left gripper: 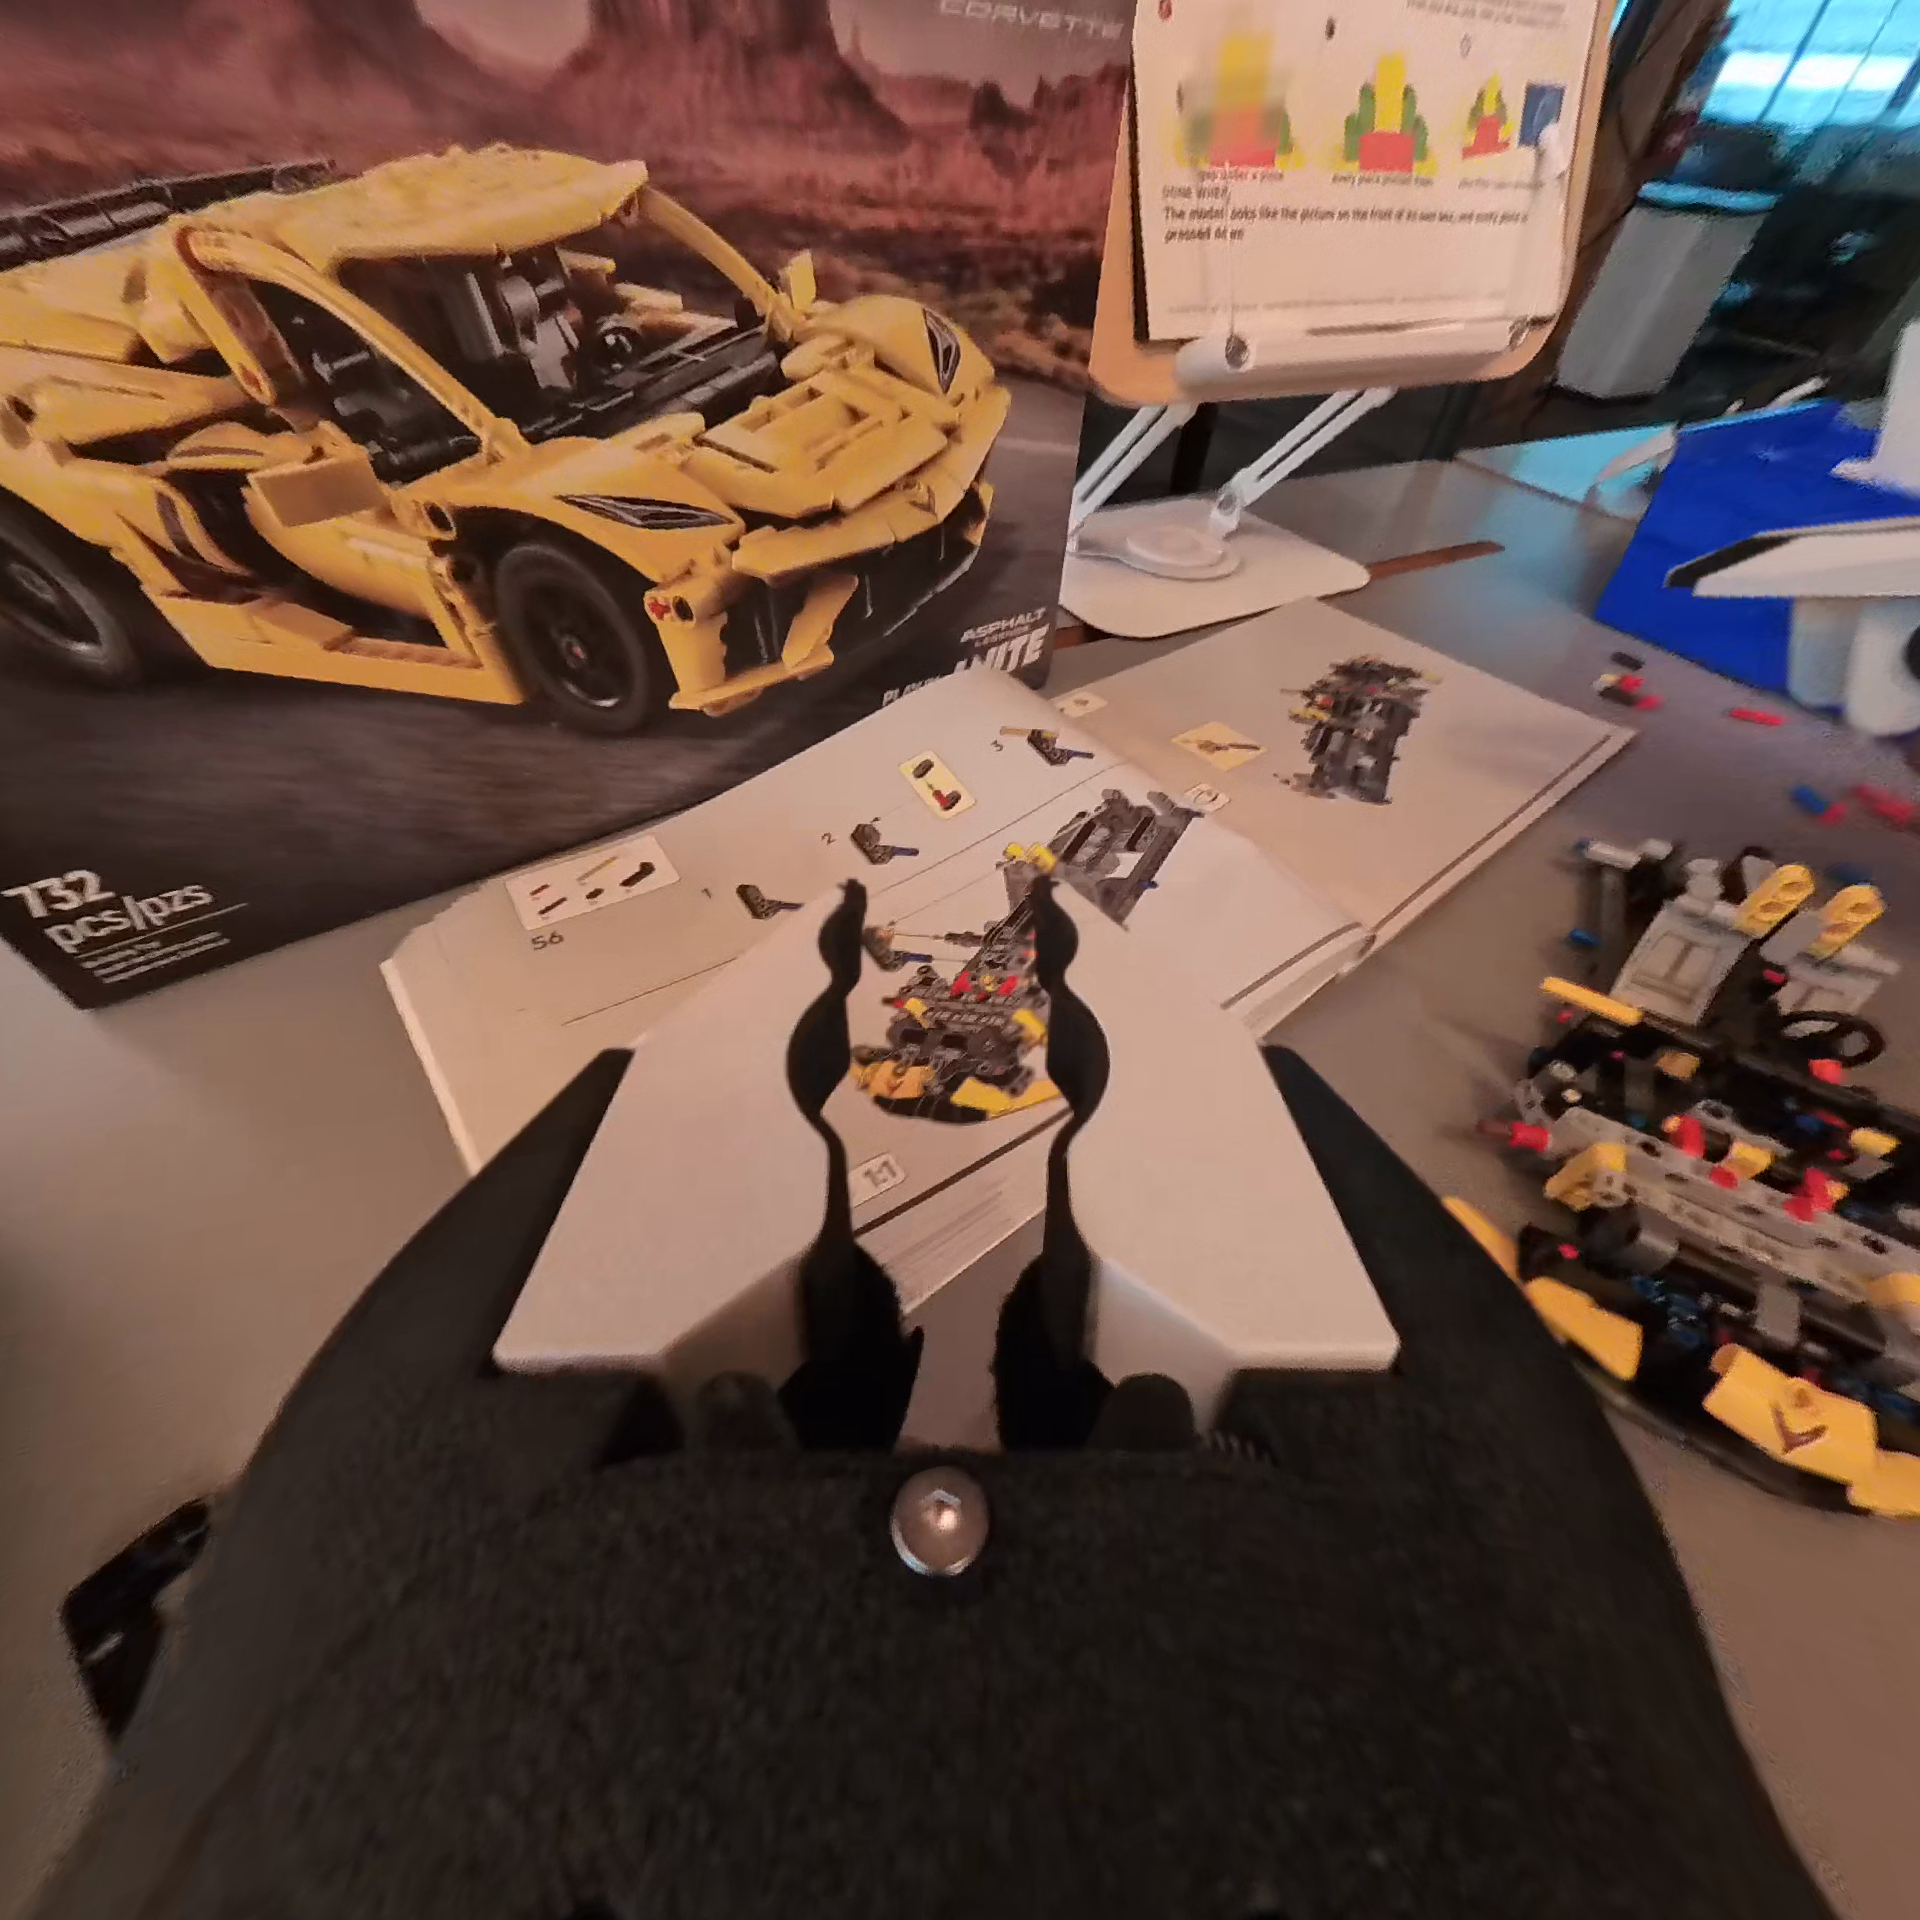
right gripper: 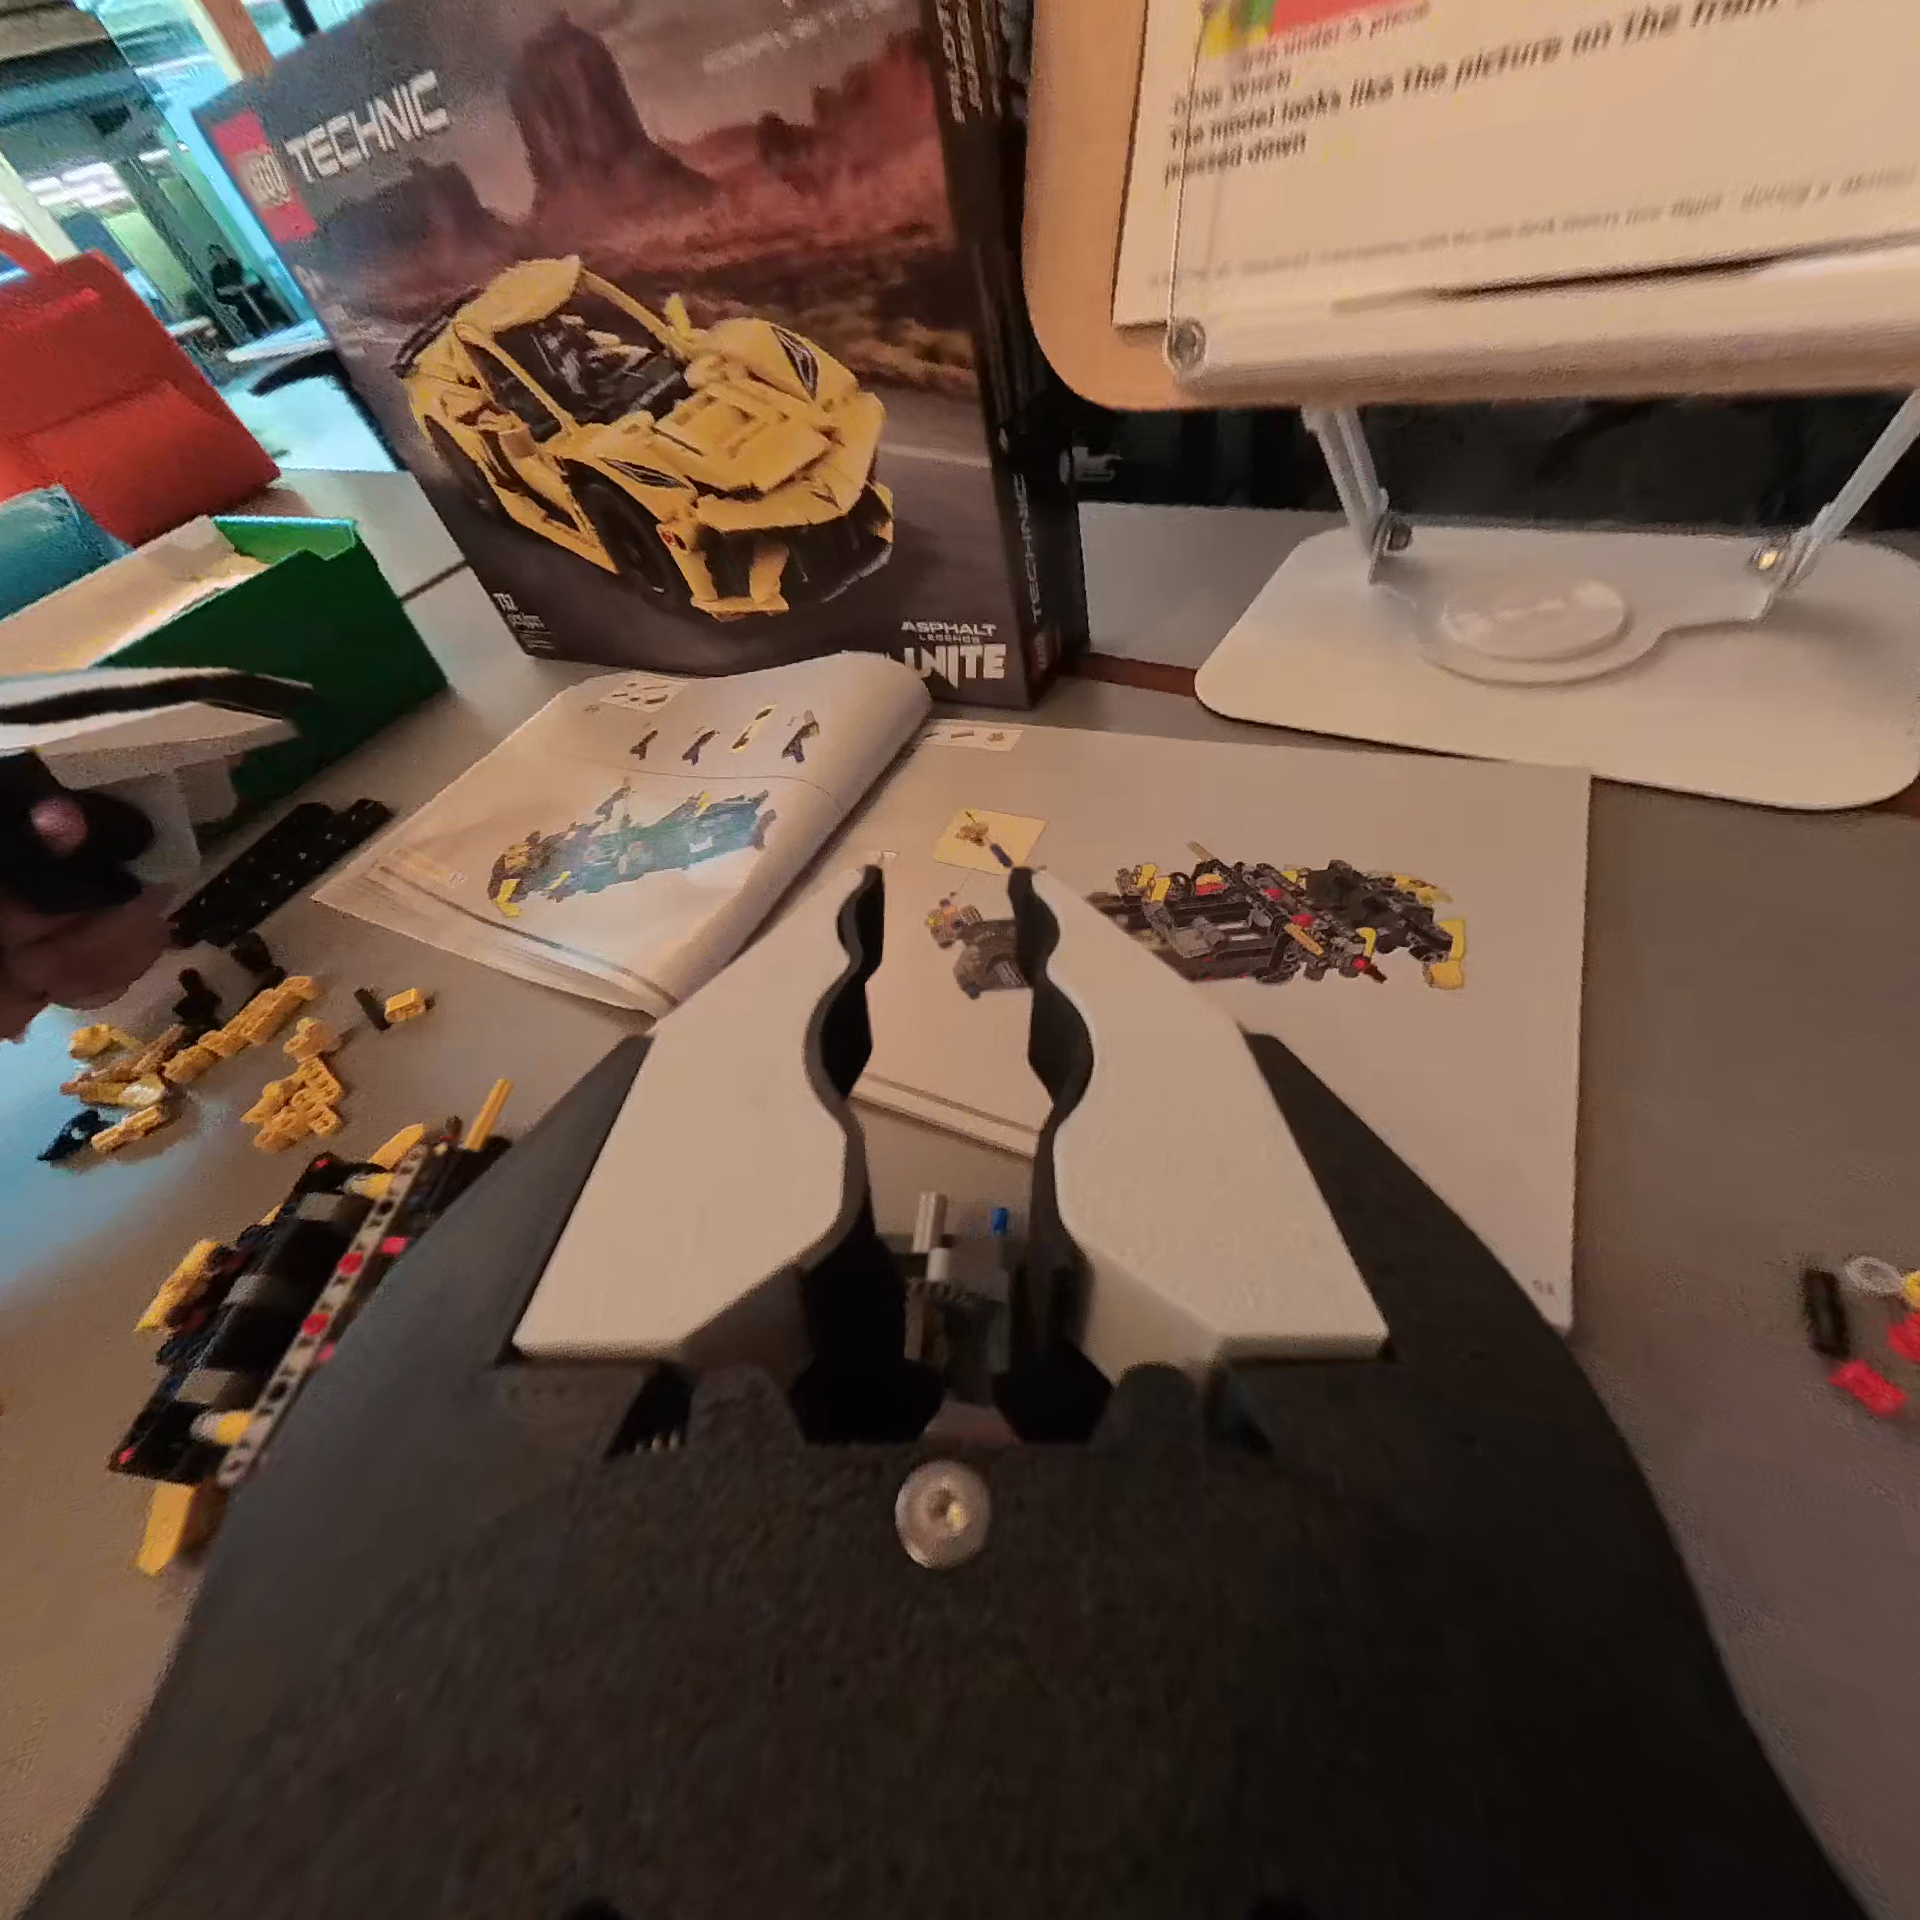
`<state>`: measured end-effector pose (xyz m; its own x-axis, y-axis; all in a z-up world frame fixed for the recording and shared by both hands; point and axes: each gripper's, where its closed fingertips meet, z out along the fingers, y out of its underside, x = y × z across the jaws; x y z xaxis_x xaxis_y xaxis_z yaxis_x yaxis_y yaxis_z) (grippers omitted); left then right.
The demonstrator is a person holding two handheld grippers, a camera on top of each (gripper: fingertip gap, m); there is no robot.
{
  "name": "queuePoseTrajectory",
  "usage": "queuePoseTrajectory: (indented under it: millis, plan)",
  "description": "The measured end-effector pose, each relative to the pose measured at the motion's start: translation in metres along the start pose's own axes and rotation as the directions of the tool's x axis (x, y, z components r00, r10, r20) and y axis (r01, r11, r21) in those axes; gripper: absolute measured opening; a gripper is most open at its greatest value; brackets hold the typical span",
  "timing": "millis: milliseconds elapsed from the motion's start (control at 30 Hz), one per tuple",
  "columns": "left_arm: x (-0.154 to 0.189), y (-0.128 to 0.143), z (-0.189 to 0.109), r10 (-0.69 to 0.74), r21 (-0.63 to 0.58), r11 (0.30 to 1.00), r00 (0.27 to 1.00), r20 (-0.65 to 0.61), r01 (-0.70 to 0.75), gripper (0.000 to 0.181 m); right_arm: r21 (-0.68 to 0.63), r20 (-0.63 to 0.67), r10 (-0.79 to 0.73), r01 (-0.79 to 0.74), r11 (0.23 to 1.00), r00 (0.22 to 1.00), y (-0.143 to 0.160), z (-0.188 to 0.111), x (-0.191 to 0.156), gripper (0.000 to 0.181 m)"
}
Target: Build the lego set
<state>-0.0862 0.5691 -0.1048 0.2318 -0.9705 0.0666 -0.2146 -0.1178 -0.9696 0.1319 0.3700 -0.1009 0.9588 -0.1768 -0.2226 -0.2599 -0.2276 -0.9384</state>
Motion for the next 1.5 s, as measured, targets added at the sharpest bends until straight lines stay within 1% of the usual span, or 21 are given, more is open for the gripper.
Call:
queuePoseTrajectory:
  millis: [67, 133, 167, 233, 300, 433, 533, 700, 933, 1033, 1100, 1167, 1233, 1367, 1433, 1500]
  plan:
    - [-0.007, 0.009, -0.001, 0.034, -0.047, 0.998, 0.999, 0.034, -0.033, 0.034, -0.009, -0.015, -0.014, 0.014, 1.0, 1.0, 0.014, -0.001, 0.006, 0.024]
    - [-0.017, 0.015, -0.003, 0.024, -0.082, 0.996, 0.998, 0.066, -0.019, 0.034, -0.05, -0.035, -0.055, 0.053, 0.997, 0.998, 0.024, -0.007, 0.008, 0.024]
    - [-0.018, 0.014, -0.003, 0.01, -0.082, 0.997, 0.998, 0.062, -0.005, 0.034, -0.057, -0.047, -0.082, 0.079, 0.995, 0.996, 0.024, -0.01, 0.009, 0.024]
    - [-0.016, 0.009, -0.003, -0.015, -0.059, 0.998, 0.999, 0.044, 0.017, 0.034, -0.017, -0.073, -0.098, 0.097, 0.995, 0.993, 0.017, -0.013, 0.01, 0.021]
    - [-0.012, 0.012, -0.001, -0.028, -0.067, 0.997, 0.999, 0.024, 0.03, 0.034, -0.031, -0.043, -0.084, 0.082, 0.996, 0.996, 0.018, -0.009, 0.004, 0.021]
    - [-0.002, 0.024, 0.006, -0.001, -0.121, 0.993, 1.0, 0.0, 0.001, 0.034, -0.06, -0.038, -0.106, 0.103, 0.993, 0.994, 0.022, -0.005, 0.002, 0.021]
    - [0.009, 0.027, 0.011, 0.011, -0.14, 0.99, 0.999, -0.036, -0.016, 0.034, -0.062, -0.027, -0.084, 0.082, 0.995, 0.996, 0.023, -0.006, -0.001, 0.021]
    - [0.018, 0.033, 0.012, 0.05, -0.162, 0.985, 0.998, -0.049, -0.057, 0.034, -0.065, -0.06, -0.061, 0.057, 0.996, 0.996, 0.021, -0.012, 0.008, 0.021]
    - [0.011, 0.026, 0.007, 0.025, -0.131, 0.991, 0.999, -0.026, -0.029, 0.034, -0.055, -0.085, -0.038, 0.033, 0.998, 0.996, 0.019, -0.016, 0.015, 0.02]
    - [0.006, 0.022, 0.003, 0.019, -0.108, 0.994, 1.0, -0.007, -0.02, 0.034, -0.043, -0.118, -0.033, 0.028, 0.999, 0.992, 0.015, -0.021, 0.022, 0.02]
    - [0.002, 0.019, -0.001, 0.02, -0.098, 0.995, 1.0, 0.007, -0.02, 0.034, -0.024, -0.174, -0.035, 0.031, 0.999, 0.984, 0.01, -0.028, 0.034, 0.02]
    - [-0.008, 0.015, -0.008, 0.032, -0.085, 0.996, 0.998, 0.046, -0.028, 0.034, 0.005, -0.217, -0.023, 0.025, 1.0, 0.976, 0.003, -0.037, 0.044, 0.02]
    - [-0.023, 0.011, -0.017, 0.022, -0.069, 0.997, 0.995, 0.1, -0.015, 0.034, 0.027, -0.226, 0.002, 0.004, 1.0, 0.974, 0.0, -0.042, 0.05, 0.02]
    - [-0.043, 0.006, -0.031, -0.031, -0.028, 0.999, 0.985, 0.172, 0.036, 0.034, 0.022, -0.253, 0.005, 0.001, 1.0, 0.967, 0.0, -0.048, 0.057, 0.02]
    - [-0.041, 0.005, -0.031, -0.058, -0.014, 0.998, 0.986, 0.157, 0.061, 0.034, 0.01, -0.265, -0.004, 0.006, 1.0, 0.964, 0.001, -0.049, 0.06, 0.02]
    - [-0.038, 0.005, -0.029, -0.053, -0.021, 0.998, 0.988, 0.147, 0.057, 0.034, 0.002, -0.24, 0.011, -0.011, 1.0, 0.971, 0.004, -0.046, 0.057, 0.02]
